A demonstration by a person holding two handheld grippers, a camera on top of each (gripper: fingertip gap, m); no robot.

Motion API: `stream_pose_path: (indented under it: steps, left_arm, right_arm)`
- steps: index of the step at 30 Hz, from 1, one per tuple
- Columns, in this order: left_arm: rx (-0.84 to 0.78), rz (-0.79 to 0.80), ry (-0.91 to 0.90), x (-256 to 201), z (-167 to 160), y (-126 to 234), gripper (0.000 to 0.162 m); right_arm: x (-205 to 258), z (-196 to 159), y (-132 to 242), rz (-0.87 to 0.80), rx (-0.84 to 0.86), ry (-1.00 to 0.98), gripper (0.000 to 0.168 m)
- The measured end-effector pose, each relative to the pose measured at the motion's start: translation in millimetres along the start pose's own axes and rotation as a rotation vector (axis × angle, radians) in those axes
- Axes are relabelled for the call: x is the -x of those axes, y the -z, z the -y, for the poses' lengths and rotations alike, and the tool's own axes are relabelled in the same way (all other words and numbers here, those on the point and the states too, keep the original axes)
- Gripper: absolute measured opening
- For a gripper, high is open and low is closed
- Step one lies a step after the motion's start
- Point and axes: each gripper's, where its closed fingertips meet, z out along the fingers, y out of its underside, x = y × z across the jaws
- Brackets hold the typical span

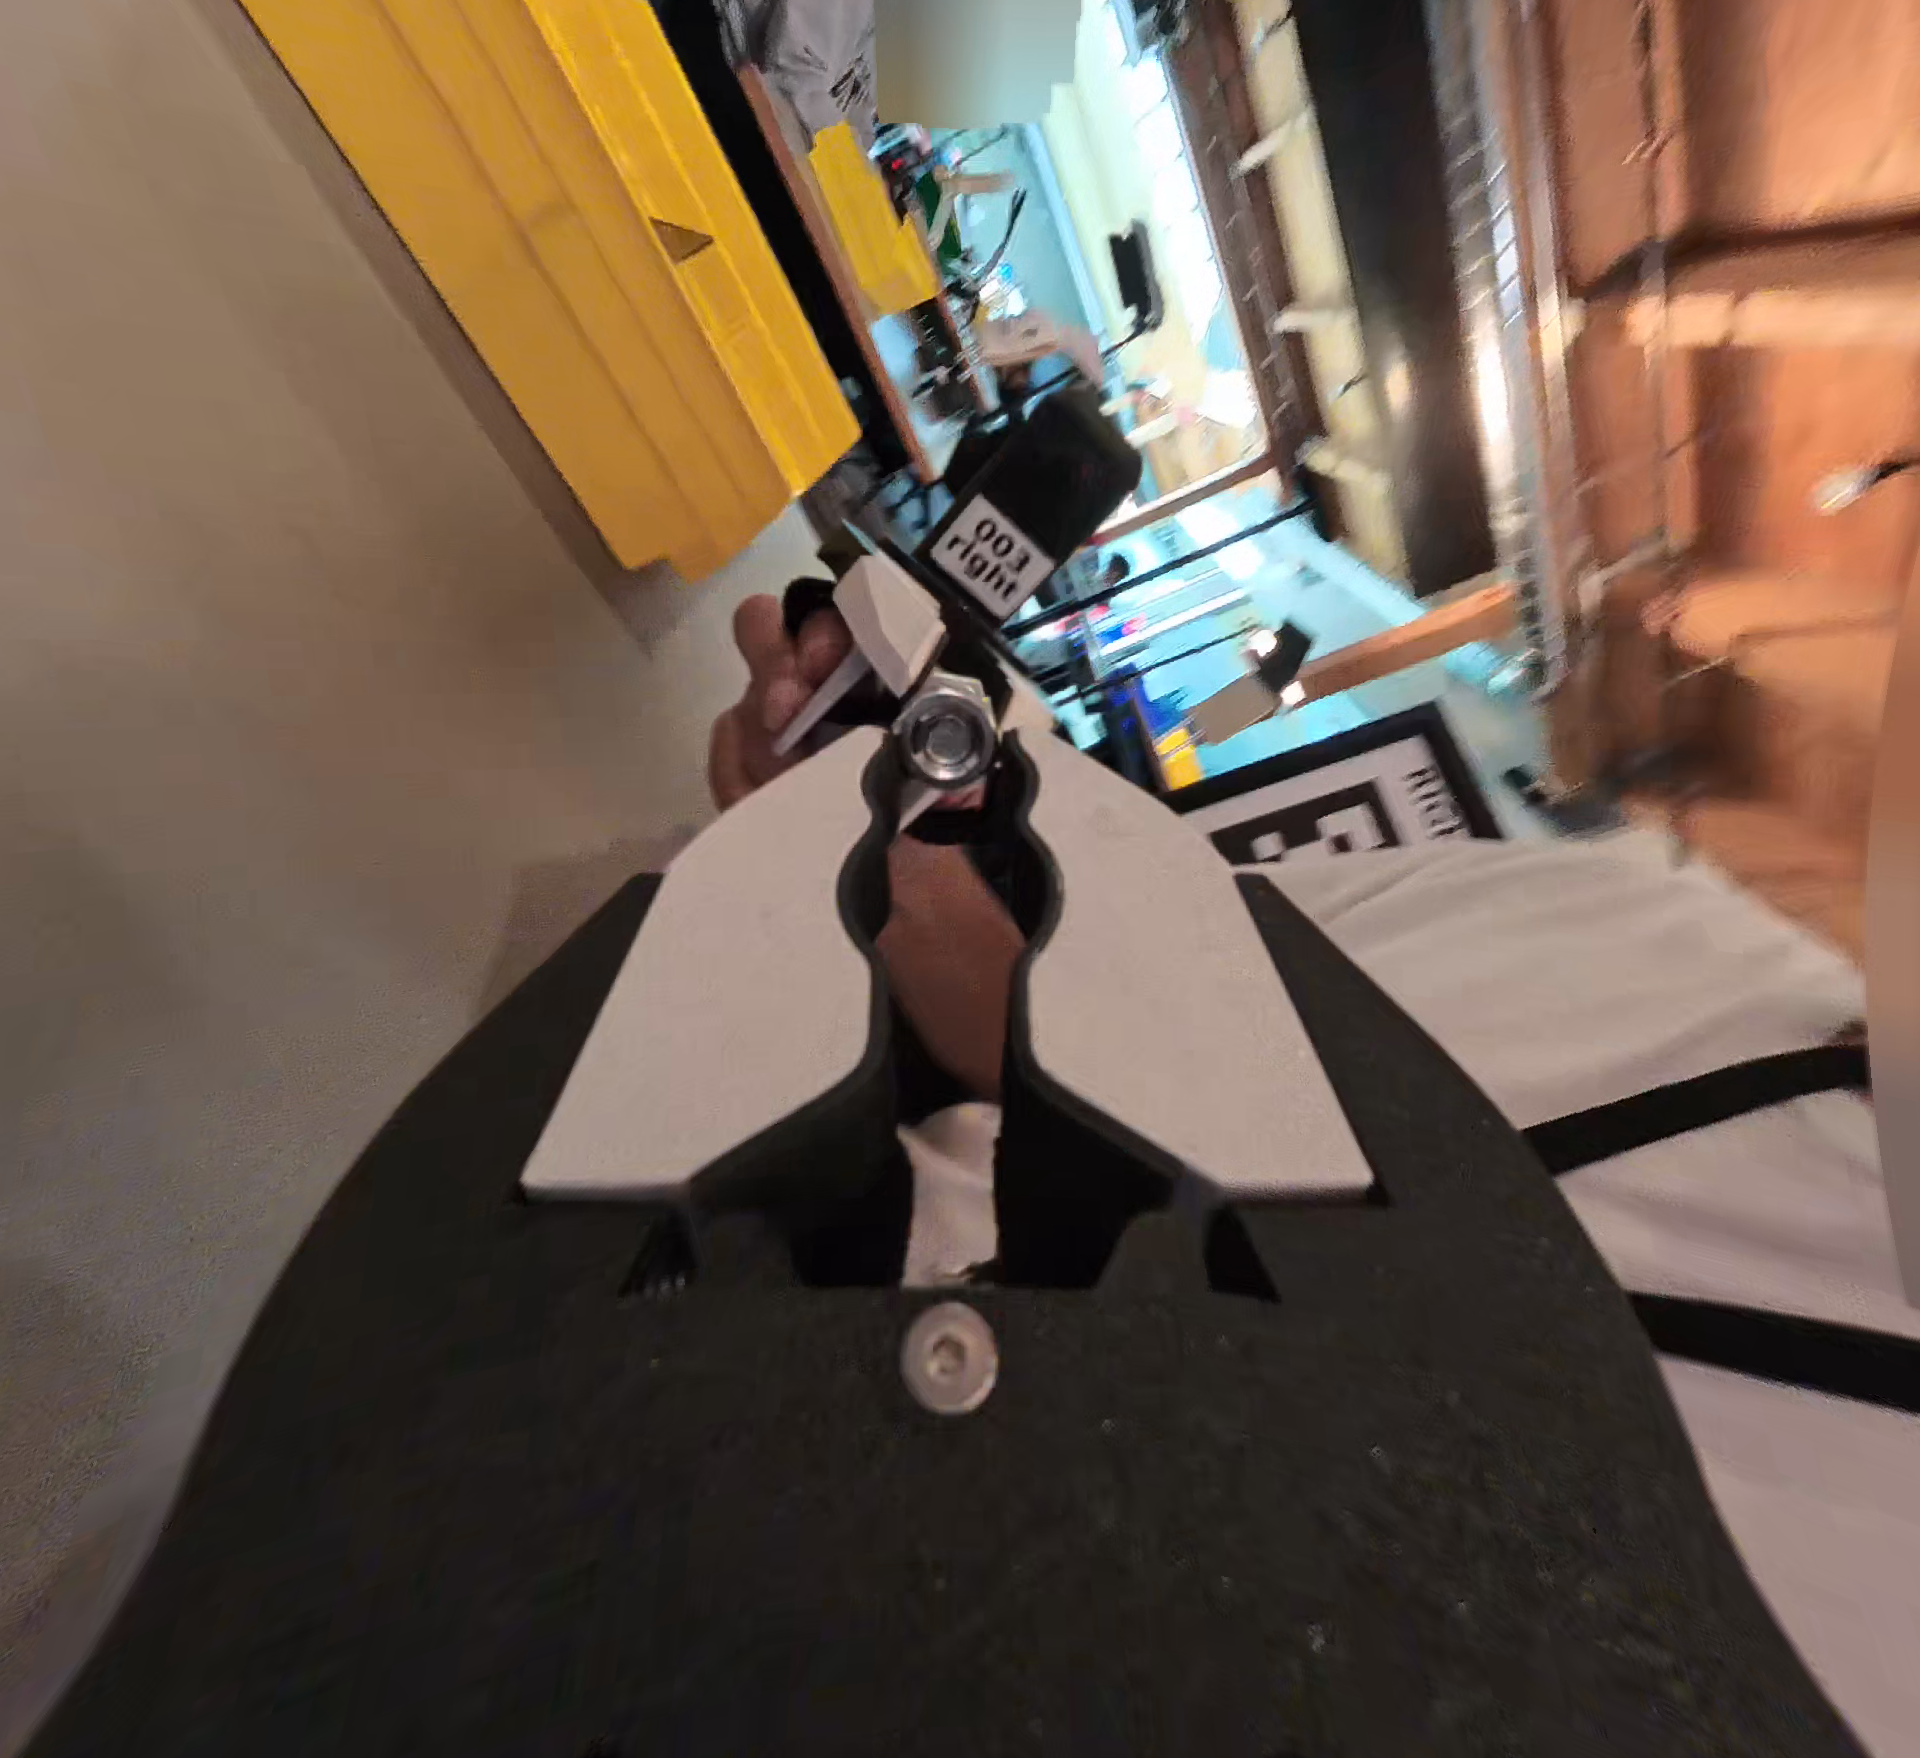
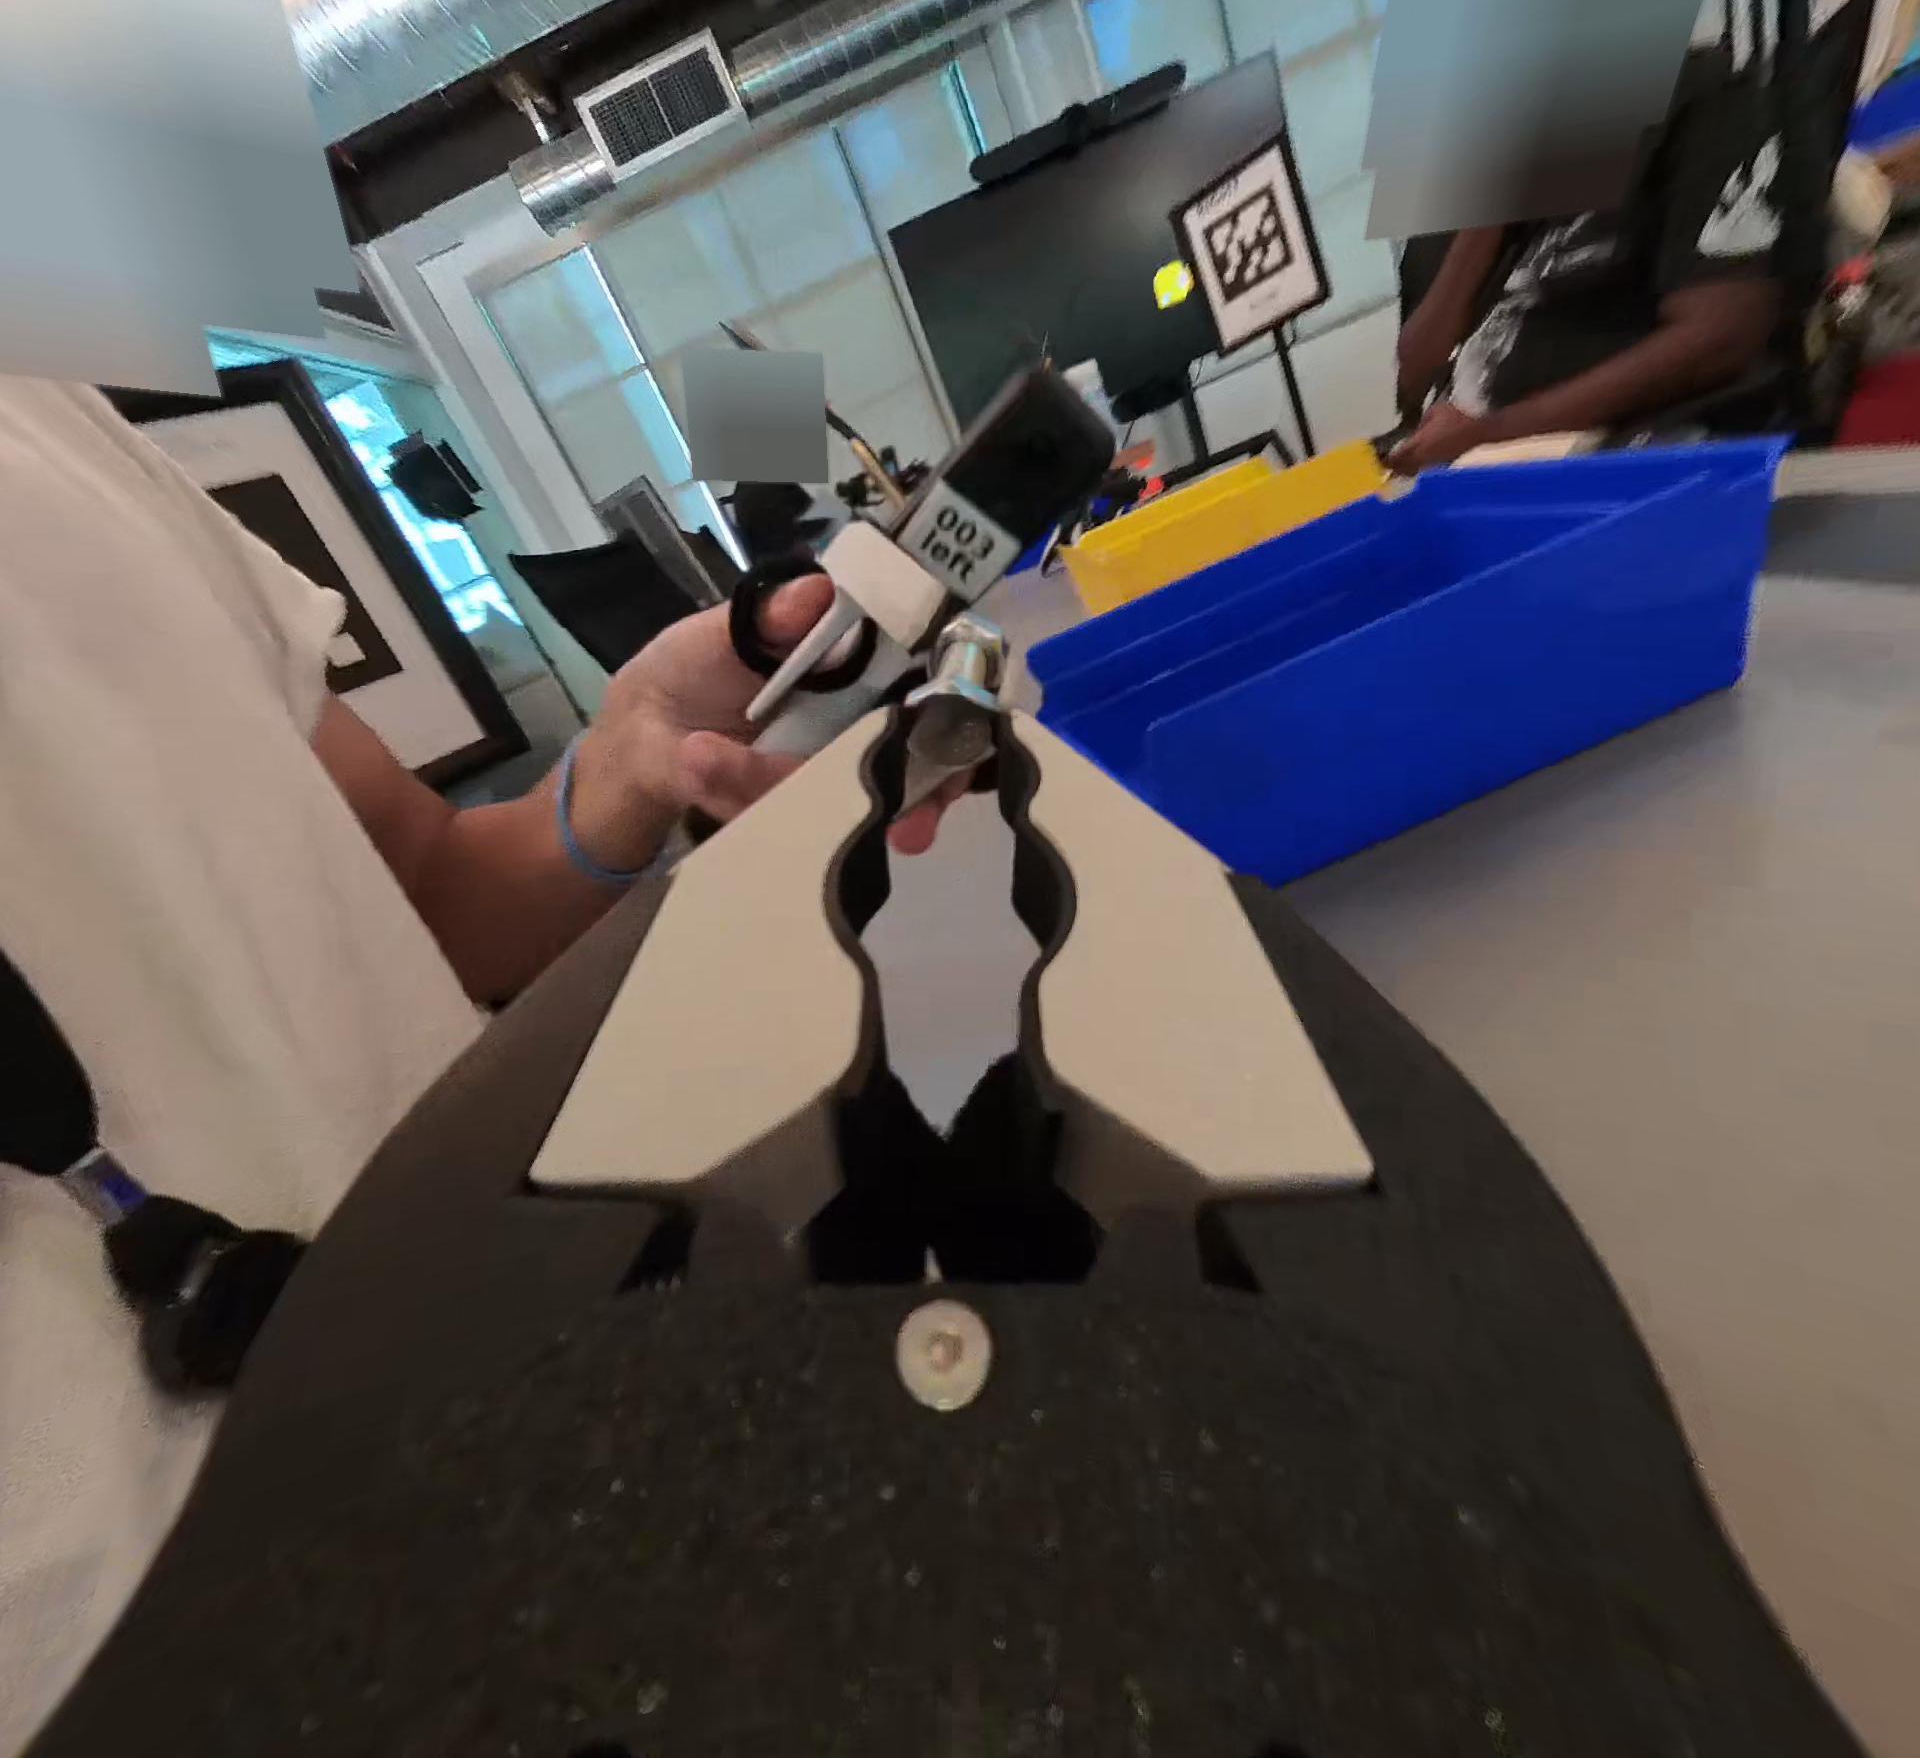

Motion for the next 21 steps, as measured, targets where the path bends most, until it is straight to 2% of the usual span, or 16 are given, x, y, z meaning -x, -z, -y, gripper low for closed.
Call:
stream_pose_path:
  steps: [3, 5, 7, 11, 14, 17, 21]
  left_arm:
    - [-0.031, 0.000, 0.018, -1, -5, -2, 0.017]
    - [-0.020, 0.027, -0.074, -1, -6, -2, 0.018]
    - [0.032, 0.065, -0.214, 1, -10, -2, 0.024]
    - [0.144, 0.181, -0.491, 11, -14, 2, 0.052]
    - [0.198, 0.245, -0.830, 15, -13, 5, 0.060]
    - [0.245, 0.284, -1.162, 16, -16, 3, 0.059]
    - [0.219, 0.231, -1.345, 5, -19, -1, 0.052]
  right_arm:
    - [4, 1, 4, -0.027, 0.009, 0.078, 0.016]
    - [4, -1, 4, -0.022, 0.015, 0.035, 0.017]
    - [0, -1, 5, -0.012, -0.008, -0.061, 0.016]
    - [-6, -3, 7, 0.084, -0.033, -0.350, 0.016]
    - [-7, -14, 6, 0.147, -0.003, -0.530, 0.016]
    - [-8, -16, 6, 0.206, -0.043, -0.696, 0.016]
    - [-10, -18, 9, 0.291, -0.105, -0.918, 0.016]
